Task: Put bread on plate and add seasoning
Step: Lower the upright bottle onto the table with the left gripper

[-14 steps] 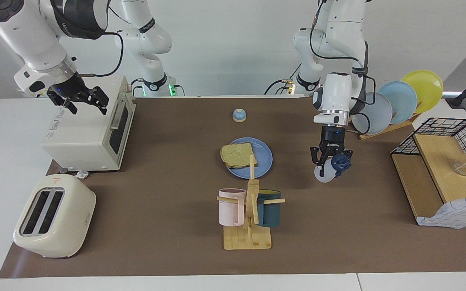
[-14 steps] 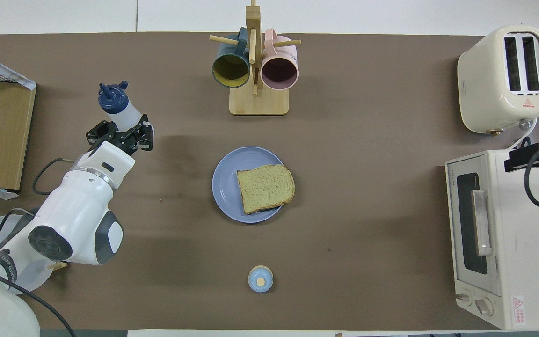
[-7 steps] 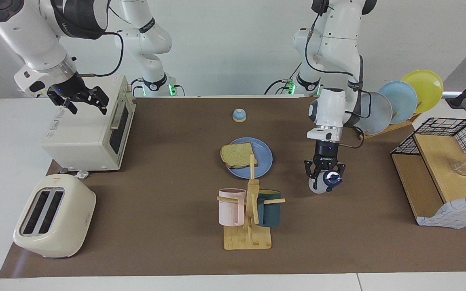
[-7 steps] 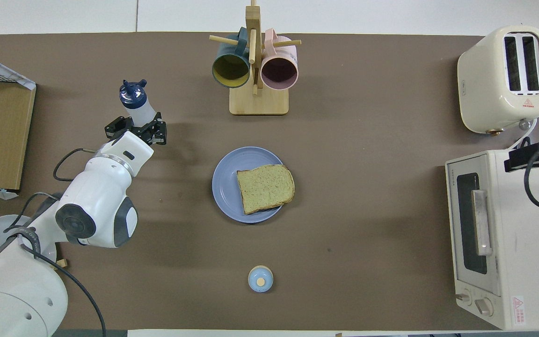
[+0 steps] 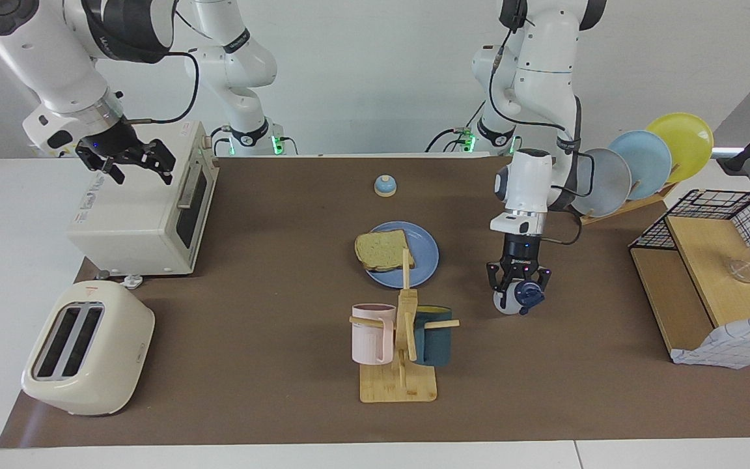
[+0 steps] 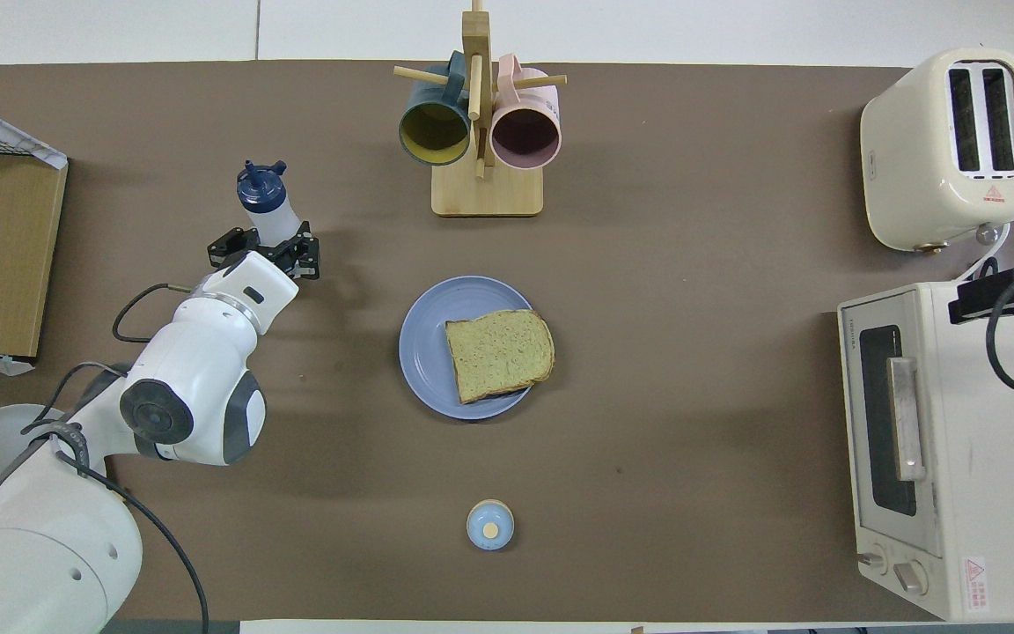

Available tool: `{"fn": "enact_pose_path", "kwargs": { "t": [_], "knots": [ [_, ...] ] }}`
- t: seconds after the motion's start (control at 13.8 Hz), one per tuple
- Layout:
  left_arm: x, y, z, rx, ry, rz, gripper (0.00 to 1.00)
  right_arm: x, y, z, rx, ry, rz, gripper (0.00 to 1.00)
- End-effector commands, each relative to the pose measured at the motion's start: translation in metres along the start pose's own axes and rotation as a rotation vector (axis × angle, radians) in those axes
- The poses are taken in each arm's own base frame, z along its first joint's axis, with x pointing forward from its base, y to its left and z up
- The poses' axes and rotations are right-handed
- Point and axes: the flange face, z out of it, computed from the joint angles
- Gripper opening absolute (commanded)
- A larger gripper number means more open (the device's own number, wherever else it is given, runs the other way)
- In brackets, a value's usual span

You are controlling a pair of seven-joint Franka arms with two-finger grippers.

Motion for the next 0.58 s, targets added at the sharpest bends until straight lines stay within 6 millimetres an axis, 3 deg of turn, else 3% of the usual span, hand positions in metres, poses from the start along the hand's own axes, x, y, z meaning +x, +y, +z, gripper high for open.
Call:
{"fn": "enact_pose_path", "kwargs": {
  "t": [0.0, 0.22, 0.36, 0.51],
  "knots": [
    [0.0004, 0.0025, 0.0016, -0.005, 0.013, 0.007, 0.00, -0.0033, -0.0007, 0.0007, 0.006, 0.010, 0.017, 1.00],
    [-0.0020, 0.0031, 0.0013, -0.005, 0.008, 0.007, 0.05, -0.0033, -0.0007, 0.0007, 0.006, 0.010, 0.017, 1.00],
    [-0.0053, 0.0062, 0.0003, -0.010, 0.002, 0.011, 0.19, -0.0031, -0.0007, 0.0006, 0.006, 0.012, 0.018, 1.00],
    [-0.0077, 0.0060, 0.0000, -0.009, -0.002, 0.013, 0.23, -0.0033, -0.0007, 0.0007, 0.006, 0.010, 0.017, 1.00]
  ]
}}
